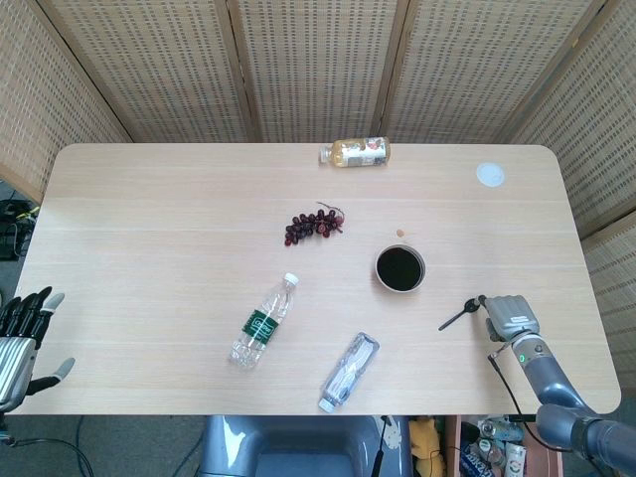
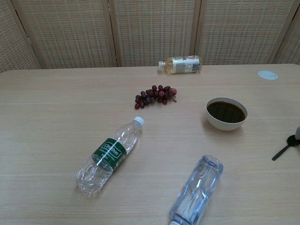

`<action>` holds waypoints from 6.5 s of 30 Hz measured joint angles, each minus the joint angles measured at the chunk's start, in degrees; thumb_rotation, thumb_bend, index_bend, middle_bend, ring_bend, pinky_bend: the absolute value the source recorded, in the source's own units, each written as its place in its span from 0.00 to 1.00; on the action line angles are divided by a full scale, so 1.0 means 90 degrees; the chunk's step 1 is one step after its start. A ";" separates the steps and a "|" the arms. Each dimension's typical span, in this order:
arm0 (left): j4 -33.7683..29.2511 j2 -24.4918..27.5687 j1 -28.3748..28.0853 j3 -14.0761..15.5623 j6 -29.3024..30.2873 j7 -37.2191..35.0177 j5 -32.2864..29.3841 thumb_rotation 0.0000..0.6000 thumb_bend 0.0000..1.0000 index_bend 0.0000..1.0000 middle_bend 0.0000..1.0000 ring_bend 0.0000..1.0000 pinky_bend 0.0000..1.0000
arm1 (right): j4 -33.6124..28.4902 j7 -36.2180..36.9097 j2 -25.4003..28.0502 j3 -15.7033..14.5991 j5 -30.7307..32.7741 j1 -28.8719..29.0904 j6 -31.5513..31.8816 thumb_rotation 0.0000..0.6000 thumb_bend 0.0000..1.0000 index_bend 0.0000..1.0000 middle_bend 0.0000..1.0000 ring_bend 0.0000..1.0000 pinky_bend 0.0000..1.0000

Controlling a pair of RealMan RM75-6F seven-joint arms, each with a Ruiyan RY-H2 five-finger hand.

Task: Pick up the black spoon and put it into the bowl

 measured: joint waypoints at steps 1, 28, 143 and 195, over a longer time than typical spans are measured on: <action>0.0008 -0.0004 0.0000 -0.0001 0.0000 -0.0005 0.0001 1.00 0.26 0.00 0.00 0.00 0.00 | 0.0027 -0.0014 -0.0007 -0.0005 0.0042 0.0002 -0.0011 1.00 0.82 0.26 0.98 1.00 1.00; 0.0035 -0.0039 -0.0027 -0.0001 -0.0042 -0.0016 0.0003 1.00 0.26 0.00 0.00 0.00 0.00 | -0.0121 0.0038 0.0117 -0.0013 -0.0052 -0.0141 0.0182 1.00 0.82 0.26 0.98 1.00 1.00; 0.0293 -0.0125 0.0078 -0.0033 0.0104 -0.0142 -0.0044 1.00 0.26 0.00 0.00 0.00 0.00 | 0.0409 0.1368 -0.0593 0.0714 -0.2702 -0.0890 0.1735 1.00 0.57 0.52 0.96 0.96 1.00; 0.0567 -0.0201 0.0166 0.0006 0.0096 -0.0398 -0.0091 1.00 0.26 0.00 0.00 0.00 0.00 | 0.1485 0.0108 -0.1368 0.0374 -0.2854 -0.0439 0.0943 1.00 0.48 0.56 0.96 0.96 1.00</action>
